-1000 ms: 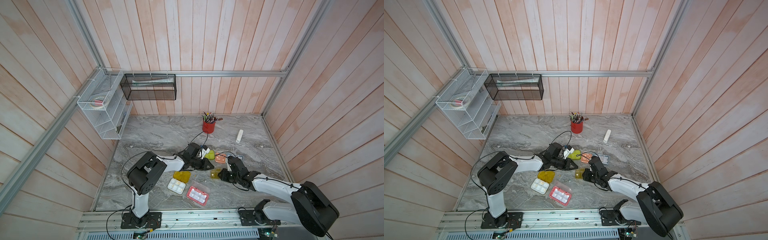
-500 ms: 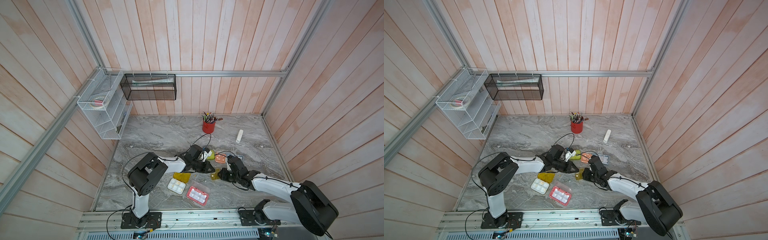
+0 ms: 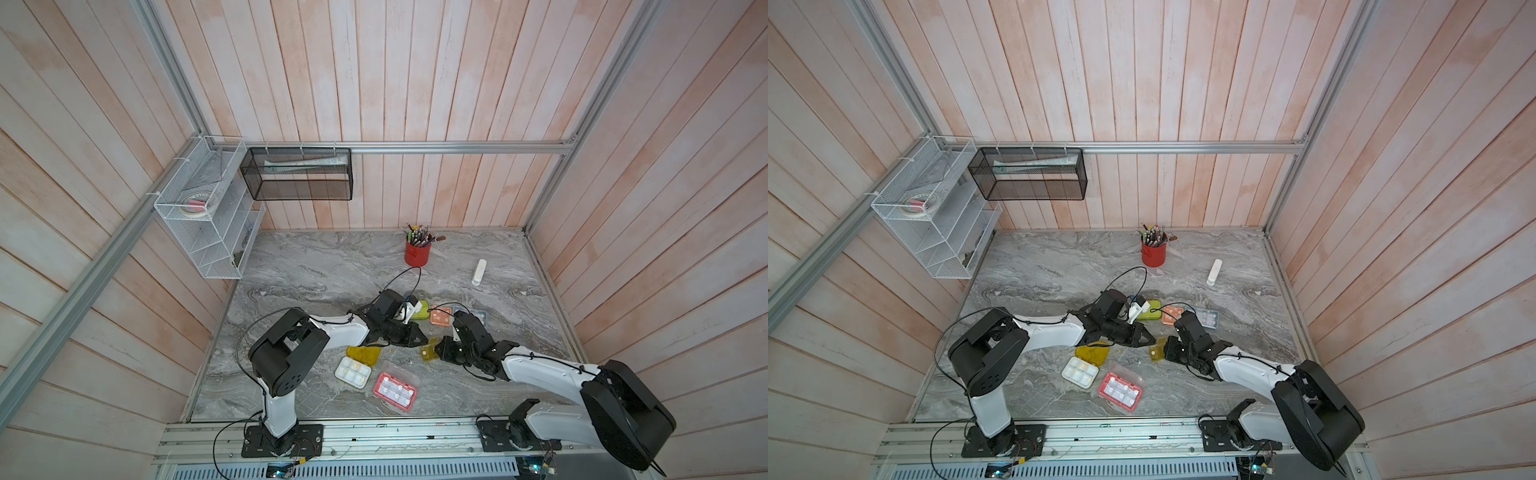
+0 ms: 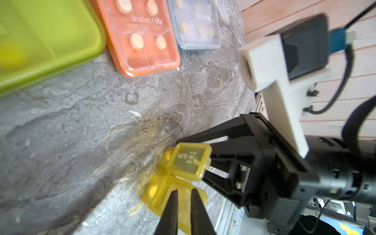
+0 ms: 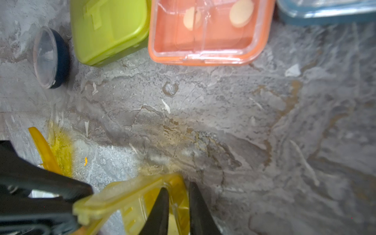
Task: Close pillboxes
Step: Close the lid on the pillbox.
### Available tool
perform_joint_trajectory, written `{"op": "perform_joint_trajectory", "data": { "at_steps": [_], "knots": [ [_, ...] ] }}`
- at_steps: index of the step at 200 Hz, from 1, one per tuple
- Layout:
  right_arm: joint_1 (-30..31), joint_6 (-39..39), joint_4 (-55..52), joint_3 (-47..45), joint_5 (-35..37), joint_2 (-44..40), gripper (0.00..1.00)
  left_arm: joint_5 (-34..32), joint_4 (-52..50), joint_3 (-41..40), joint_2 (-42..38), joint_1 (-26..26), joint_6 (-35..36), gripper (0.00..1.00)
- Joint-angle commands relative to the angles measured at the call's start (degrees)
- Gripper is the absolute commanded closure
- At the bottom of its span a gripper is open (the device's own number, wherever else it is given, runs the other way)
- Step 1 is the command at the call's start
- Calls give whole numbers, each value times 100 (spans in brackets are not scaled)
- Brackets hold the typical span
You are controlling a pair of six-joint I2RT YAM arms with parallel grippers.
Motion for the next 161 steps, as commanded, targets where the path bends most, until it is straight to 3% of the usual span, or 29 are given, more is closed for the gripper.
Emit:
{"op": "perform_joint_trajectory", "data": {
  "at_steps": [1,161],
  "knots": [
    [49,117,-239,128,216,50,80,-104,-162,-97,-240,-38,152,84],
    [76,200,-283,141,280,-58,80,-139,130,-391,30,-337,13,84]
  ]
}}
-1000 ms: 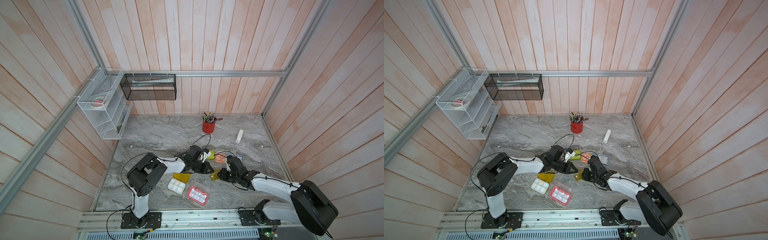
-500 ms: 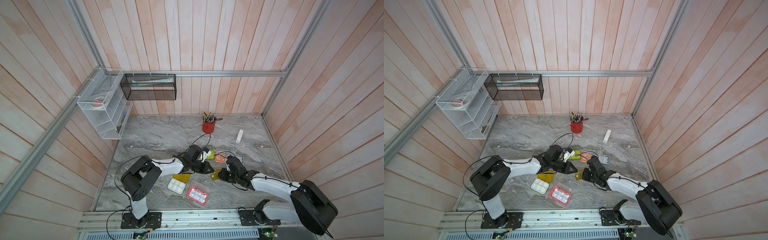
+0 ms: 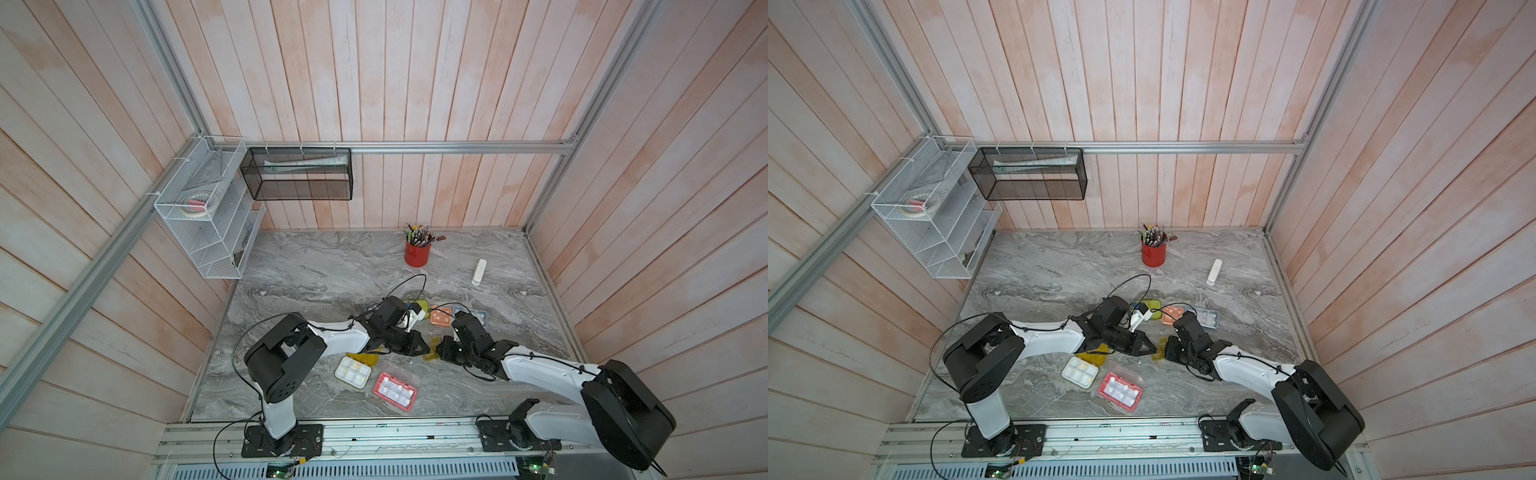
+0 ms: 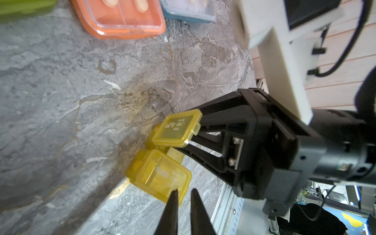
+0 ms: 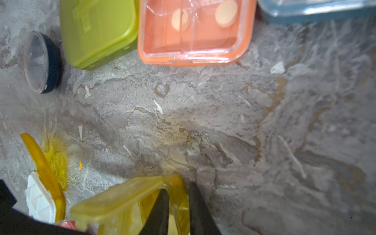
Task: Close pillboxes
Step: Close the lid on the pillbox.
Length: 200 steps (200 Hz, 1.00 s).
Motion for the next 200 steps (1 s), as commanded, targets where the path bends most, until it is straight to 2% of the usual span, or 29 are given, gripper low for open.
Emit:
{"op": "perform_joint_trajectory", "data": {
  "at_steps": [1,200],
  "knots": [
    [32,45,-147,94,108,-57,80,-72,161,-154,174,-26,8,84],
    [32,-4,-33,85,11,-13,80,-60,18,293,616,-70,-107,85]
  ]
}}
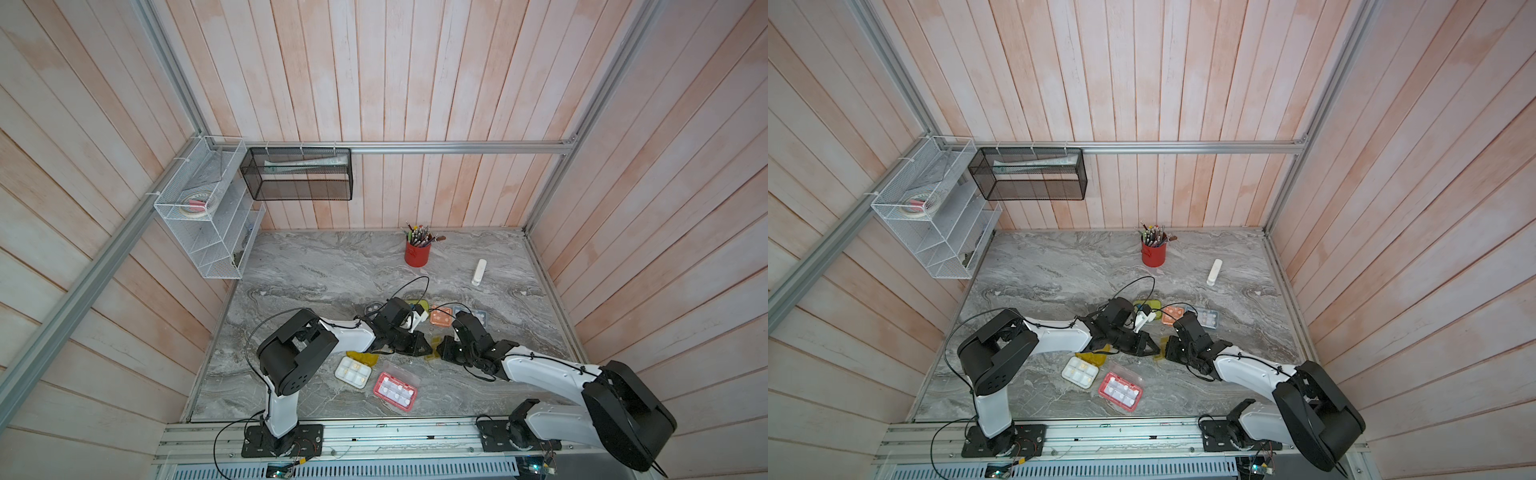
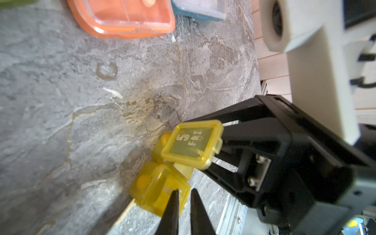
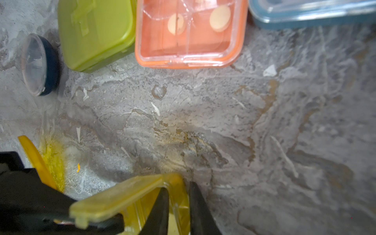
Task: Close pillboxes
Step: Close the lid on the pillbox.
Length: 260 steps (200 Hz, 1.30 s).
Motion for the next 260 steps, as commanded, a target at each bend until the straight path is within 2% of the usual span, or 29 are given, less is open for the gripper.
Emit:
{"op": "perform_joint_trajectory", "data": {
  "at_steps": [1,176,260],
  "knots": [
    [32,0,-9,88,-48,15,80,-83,-219,85,166,-38,13,85],
    [32,18,34,54,-22,33,80,-286,-287,6,294,-128,48,86],
    [32,20,-74,67,42,-117,78,-322,-599,256,-116,-70,158,86]
  ]
}}
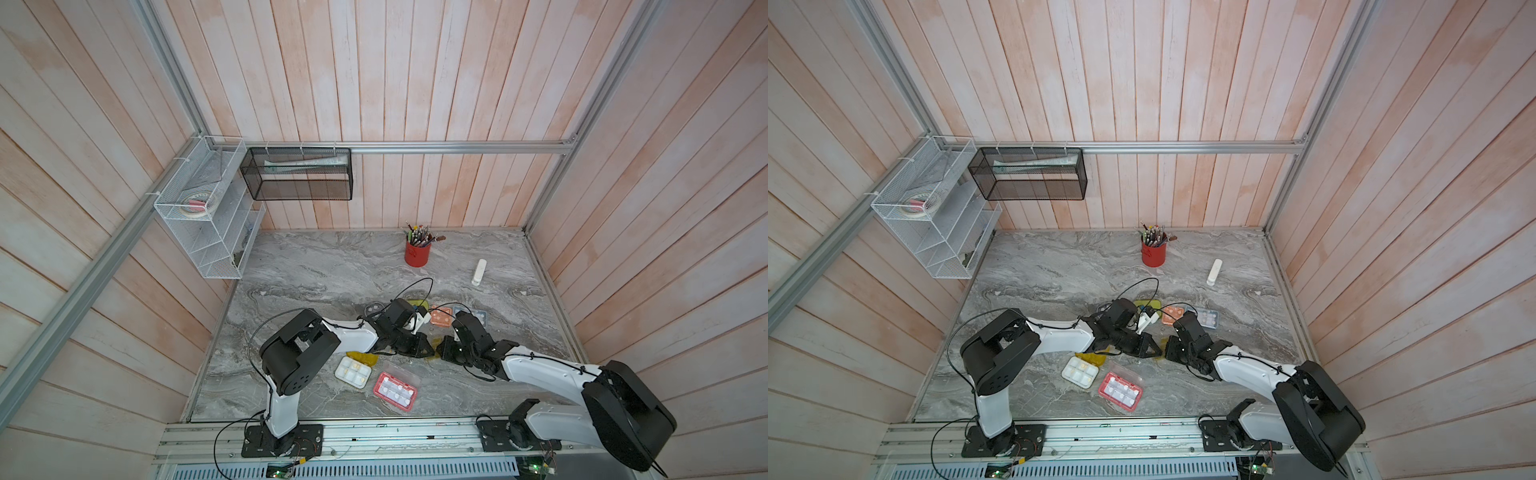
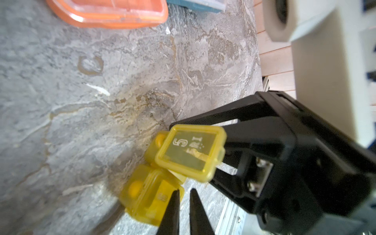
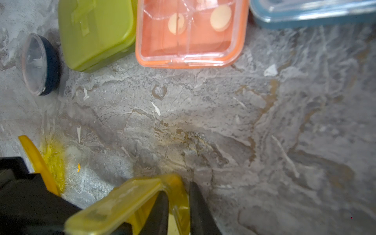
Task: Close pillboxes
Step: Close the lid on the pillbox.
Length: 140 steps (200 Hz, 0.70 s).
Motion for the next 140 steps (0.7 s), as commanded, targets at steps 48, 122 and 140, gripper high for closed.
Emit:
{"op": "perform_joint_trajectory", "data": {
  "at_steps": [48,122,140],
  "knots": [
    [32,22,-88,60,104,-404,68,-197,-313,63,-288,135,55,86],
    [36,-27,-600,59,98,-1017,67,-140,241,-395,-669,245,-383,86],
    [32,-4,-886,104,249,-1456,67,-150,293,-465,-706,254,-411,85]
  ]
}}
